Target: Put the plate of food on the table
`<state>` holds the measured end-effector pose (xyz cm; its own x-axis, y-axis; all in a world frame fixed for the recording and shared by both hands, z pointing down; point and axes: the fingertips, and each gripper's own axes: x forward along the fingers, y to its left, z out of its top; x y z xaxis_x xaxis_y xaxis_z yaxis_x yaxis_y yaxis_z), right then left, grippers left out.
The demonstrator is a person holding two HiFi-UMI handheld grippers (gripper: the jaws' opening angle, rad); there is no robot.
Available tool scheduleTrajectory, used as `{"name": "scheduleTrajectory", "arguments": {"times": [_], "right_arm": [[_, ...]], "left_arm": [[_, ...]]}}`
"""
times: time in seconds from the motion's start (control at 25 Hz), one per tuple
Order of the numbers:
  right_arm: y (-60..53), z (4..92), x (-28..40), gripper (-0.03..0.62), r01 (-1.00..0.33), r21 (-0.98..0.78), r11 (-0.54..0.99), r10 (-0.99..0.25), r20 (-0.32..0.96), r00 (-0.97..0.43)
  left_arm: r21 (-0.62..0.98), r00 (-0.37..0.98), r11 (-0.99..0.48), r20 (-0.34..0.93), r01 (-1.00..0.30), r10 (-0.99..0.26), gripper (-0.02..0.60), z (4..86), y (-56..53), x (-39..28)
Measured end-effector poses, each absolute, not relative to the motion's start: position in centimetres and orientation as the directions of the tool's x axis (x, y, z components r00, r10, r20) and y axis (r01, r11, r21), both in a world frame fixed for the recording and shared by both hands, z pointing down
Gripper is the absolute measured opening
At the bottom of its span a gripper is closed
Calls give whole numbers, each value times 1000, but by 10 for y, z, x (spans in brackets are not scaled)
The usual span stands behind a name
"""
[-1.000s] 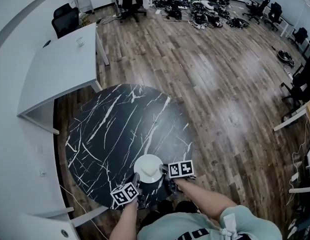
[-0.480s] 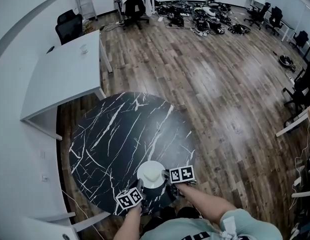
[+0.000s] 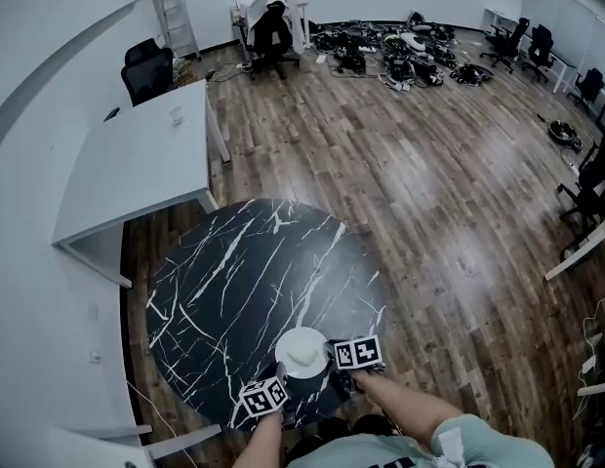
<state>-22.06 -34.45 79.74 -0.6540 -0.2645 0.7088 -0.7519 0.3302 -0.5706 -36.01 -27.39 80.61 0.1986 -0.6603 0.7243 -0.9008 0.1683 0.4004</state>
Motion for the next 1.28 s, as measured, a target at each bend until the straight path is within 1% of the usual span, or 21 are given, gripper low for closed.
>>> {"name": "scheduleTrajectory", "arguments": {"times": [0.08, 0.16, 0.24, 0.28, 0.36, 0.44, 0.52, 0.64, 0.84, 1.04, 1.16, 1.28], "right_arm": [[-346, 789, -215, 43, -759, -537, 368, -287, 711, -642], [-345, 777, -211, 43, -760, -502, 413, -307, 709, -635], [-340, 762, -206, 43, -757, -475, 448, -331, 699, -634], [-335, 754, -204, 43, -751, -467, 467, -341, 689, -640], [-317, 737, -202, 41, -719, -462, 519, -336, 663, -669], [-292, 722, -195, 22, -680, -445, 583, -312, 650, -693], [-264, 711, -183, 11, -651, -419, 633, -294, 647, -703], [-230, 697, -163, 11, -615, -381, 691, -280, 643, -713], [-203, 664, -128, 9, -540, -297, 788, -276, 613, -740], [-193, 614, -91, 9, -495, -230, 838, -326, 517, -792], [-178, 587, -63, 9, -454, -204, 867, -321, 467, -824], [-155, 575, -34, 9, -410, -195, 891, -298, 432, -851]], "left_arm": [[384, 167, 188, 722, -904, -671, 94, 805, -267, -368], [369, 141, 201, 718, -908, -682, 92, 801, -258, -376], [379, 143, 203, 710, -903, -690, 92, 794, -244, -377], [398, 160, 197, 703, -896, -693, 87, 789, -236, -373], [440, 202, 175, 682, -881, -703, 56, 775, -217, -361], [459, 226, 142, 656, -877, -720, 13, 754, -198, -344], [463, 232, 117, 628, -879, -742, 8, 733, -179, -329], [450, 221, 100, 605, -887, -765, 7, 708, -155, -307], [407, 221, 35, 562, -913, -797, 6, 665, -144, -246], [358, 204, -17, 492, -934, -846, 6, 624, -138, -173], [321, 162, -10, 450, -947, -878, 6, 596, -125, -135], [283, 90, 38, 426, -958, -900, 6, 577, -93, -105]]}}
